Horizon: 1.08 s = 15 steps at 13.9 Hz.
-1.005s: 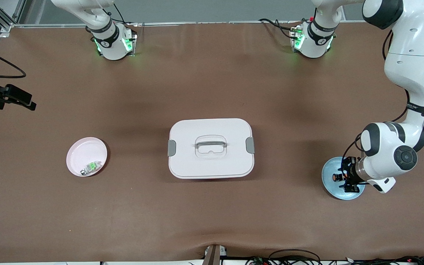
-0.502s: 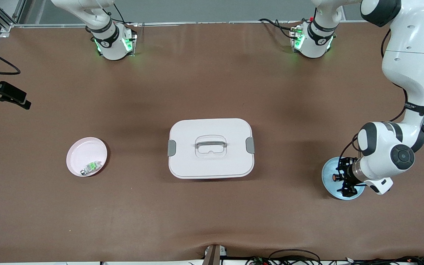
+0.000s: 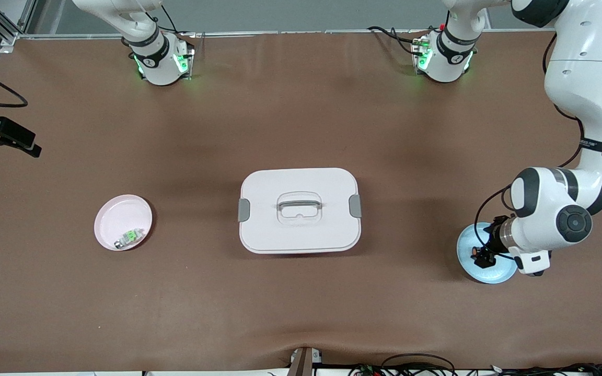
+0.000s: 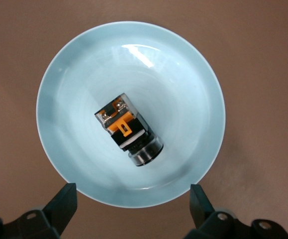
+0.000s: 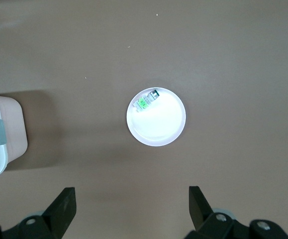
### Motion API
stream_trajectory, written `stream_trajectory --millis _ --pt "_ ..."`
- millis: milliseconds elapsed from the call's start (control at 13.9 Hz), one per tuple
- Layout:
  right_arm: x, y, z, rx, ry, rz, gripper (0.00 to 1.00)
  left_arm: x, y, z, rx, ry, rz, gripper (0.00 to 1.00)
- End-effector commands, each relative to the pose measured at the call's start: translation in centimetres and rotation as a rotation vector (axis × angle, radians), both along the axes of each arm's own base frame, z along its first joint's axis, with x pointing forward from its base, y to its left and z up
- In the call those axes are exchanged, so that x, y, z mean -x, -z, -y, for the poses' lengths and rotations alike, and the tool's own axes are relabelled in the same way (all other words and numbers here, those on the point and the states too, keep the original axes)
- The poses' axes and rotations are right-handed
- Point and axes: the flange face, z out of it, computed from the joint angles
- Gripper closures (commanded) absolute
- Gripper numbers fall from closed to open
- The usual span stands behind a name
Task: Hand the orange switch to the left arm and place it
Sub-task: 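Lower the switch onto the light-blue plate with the left gripper, then open the left gripper to release the switch on the plate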
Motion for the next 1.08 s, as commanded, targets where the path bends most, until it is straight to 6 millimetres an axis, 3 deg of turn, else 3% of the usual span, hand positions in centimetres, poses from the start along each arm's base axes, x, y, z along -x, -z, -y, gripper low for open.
stream_trajectory --millis 0,431,646,1005 --pt "0.3 -0.5 0.4 0.01 0.005 0.01 0.0 1.2 -1.5 0.1 -0.009 0.218 -0.007 0.0" --pt "0.3 -0.6 -0.5 0.007 -0.01 0.018 0.0 0.9 -2.9 0.1 0.002 0.534 0.042 0.0" --pt "0.3 -0.8 -3.1 0.014 -0.054 0.02 0.0 0.7 -3.2 0.2 0.011 0.84 0.059 0.0" --pt "0.5 -0.6 -3.7 0.001 -0.052 0.009 0.0 0.0 -6.9 -0.1 -0.007 0.85 0.113 0.0"
